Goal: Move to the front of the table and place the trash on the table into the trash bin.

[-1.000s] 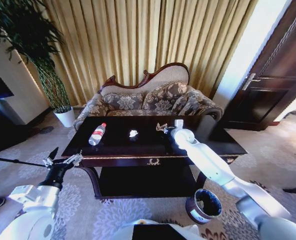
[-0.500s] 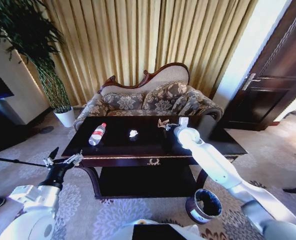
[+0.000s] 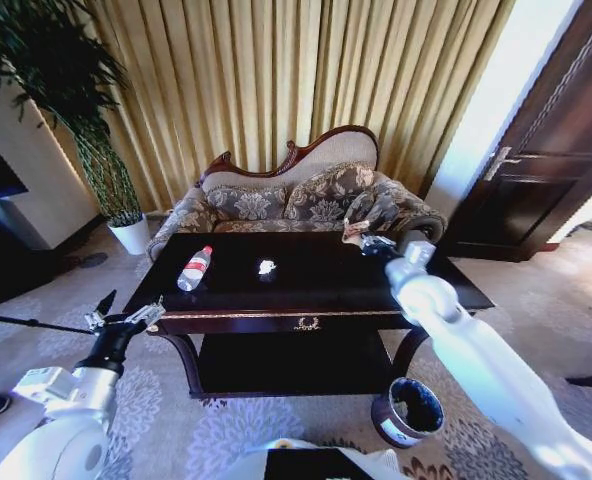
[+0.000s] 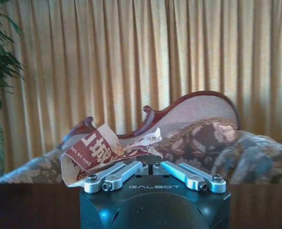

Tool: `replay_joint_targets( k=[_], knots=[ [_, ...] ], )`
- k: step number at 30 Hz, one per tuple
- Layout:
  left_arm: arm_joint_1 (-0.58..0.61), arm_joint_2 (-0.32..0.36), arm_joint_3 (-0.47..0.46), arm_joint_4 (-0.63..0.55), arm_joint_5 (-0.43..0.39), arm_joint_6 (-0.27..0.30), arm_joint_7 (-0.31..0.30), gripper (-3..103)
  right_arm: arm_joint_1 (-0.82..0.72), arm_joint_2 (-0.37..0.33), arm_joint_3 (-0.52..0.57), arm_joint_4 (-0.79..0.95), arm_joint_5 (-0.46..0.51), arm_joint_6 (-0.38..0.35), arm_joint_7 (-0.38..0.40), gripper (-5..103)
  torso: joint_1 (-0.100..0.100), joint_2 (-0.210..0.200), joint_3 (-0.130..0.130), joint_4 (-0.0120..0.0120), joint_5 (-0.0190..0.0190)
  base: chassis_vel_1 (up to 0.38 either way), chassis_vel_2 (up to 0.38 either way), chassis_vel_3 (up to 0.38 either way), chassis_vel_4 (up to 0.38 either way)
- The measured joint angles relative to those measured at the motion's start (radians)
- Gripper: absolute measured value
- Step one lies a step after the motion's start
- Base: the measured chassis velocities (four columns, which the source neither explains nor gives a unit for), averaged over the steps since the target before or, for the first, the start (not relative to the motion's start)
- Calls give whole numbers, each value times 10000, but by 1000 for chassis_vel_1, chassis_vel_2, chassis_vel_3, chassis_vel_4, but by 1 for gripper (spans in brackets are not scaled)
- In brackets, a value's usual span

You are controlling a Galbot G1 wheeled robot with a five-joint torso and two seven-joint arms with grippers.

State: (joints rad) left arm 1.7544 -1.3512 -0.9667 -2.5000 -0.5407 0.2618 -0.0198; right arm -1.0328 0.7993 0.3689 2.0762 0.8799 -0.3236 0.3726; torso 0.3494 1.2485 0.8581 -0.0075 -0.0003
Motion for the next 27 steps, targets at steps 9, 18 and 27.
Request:
replay_joint_targets(
  k=[9,18,27],
  knots=[
    [-124,212,-342,0,-673,192,-6,100,-2750,521,1783,776,-1179,284,-152,0,-1,0,0,-1,3,0,0,0,0],
    [-98,366,-485,0,-970,254,-3,100,-4417,880,3339,1804,-1492,406,-229,0,1,0,1,0,0,0,0,0,0],
    [-148,481,-397,0,-977,308,25,100,-5222,1287,3730,2316,-1889,412,-219,0,6,-3,3,0,0,30,-36,-37,34]
  ],
)
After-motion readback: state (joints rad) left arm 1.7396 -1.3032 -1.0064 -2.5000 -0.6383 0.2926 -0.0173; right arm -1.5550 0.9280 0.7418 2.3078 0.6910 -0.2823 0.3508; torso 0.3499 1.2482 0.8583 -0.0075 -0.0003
